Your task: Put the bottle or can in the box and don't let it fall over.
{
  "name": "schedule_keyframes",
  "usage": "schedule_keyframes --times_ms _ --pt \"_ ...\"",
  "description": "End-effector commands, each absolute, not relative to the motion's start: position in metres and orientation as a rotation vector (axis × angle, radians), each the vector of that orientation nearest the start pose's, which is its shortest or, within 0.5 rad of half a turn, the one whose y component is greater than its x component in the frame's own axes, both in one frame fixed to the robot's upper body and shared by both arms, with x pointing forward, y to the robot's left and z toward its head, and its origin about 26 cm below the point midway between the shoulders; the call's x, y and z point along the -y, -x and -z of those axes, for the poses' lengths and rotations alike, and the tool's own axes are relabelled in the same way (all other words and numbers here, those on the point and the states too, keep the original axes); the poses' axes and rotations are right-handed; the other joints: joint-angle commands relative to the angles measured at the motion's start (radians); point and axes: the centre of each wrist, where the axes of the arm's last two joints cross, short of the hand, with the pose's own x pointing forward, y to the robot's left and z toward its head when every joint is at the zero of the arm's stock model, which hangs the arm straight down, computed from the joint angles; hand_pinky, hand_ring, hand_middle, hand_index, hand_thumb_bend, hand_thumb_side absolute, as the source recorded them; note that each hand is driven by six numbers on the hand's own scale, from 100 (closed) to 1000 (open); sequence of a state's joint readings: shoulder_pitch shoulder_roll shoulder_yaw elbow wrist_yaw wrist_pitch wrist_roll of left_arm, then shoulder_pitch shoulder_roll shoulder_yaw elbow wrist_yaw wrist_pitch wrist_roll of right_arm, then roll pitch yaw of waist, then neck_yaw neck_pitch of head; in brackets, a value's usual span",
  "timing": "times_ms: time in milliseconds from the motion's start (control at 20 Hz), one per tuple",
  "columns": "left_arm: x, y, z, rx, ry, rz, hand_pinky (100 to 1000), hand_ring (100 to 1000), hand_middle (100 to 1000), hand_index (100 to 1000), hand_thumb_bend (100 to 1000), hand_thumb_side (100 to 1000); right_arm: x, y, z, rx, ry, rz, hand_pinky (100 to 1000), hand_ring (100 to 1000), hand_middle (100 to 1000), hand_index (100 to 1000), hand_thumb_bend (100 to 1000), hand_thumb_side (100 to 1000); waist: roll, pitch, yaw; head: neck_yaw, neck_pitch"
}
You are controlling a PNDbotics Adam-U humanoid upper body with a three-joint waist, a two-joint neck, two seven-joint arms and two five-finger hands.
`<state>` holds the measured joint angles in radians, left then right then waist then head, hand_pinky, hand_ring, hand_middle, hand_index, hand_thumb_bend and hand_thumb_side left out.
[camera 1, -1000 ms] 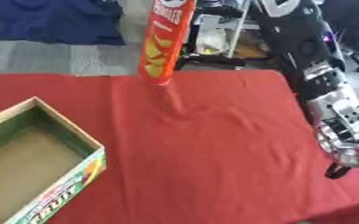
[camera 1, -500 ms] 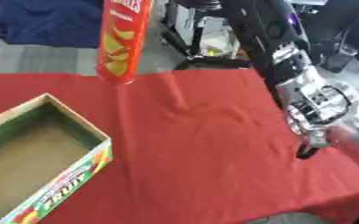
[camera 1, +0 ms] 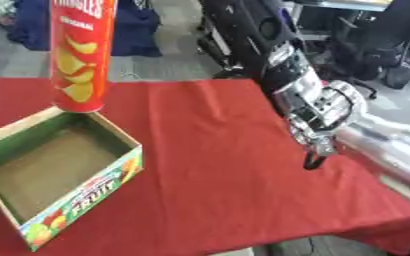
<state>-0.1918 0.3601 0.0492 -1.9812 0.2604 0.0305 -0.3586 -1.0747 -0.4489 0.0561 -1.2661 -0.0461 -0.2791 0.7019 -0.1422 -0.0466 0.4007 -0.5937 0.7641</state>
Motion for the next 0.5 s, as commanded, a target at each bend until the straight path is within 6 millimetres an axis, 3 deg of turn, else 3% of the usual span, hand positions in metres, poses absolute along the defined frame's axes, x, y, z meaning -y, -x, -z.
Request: schedule_keyframes --times_ms 50,500 --pt "-0.292 -0.288 -0.182 2.081 0.207 0.573 445 872 658 663 100 638 0.226 -0.434 -0.348 2.277 -0.071 -1.385 200 100 100 139 100 143 0.009 -0.015 0.007 -0.012 0.006" --pt "-0.293 -0.29 -0.189 2.128 0.19 0.527 450 872 660 664 100 640 0.2 -0.43 -0.333 2.302 -0.103 -1.388 199 100 100 139 100 142 0.014 -0.012 0.075 -0.043 0.006"
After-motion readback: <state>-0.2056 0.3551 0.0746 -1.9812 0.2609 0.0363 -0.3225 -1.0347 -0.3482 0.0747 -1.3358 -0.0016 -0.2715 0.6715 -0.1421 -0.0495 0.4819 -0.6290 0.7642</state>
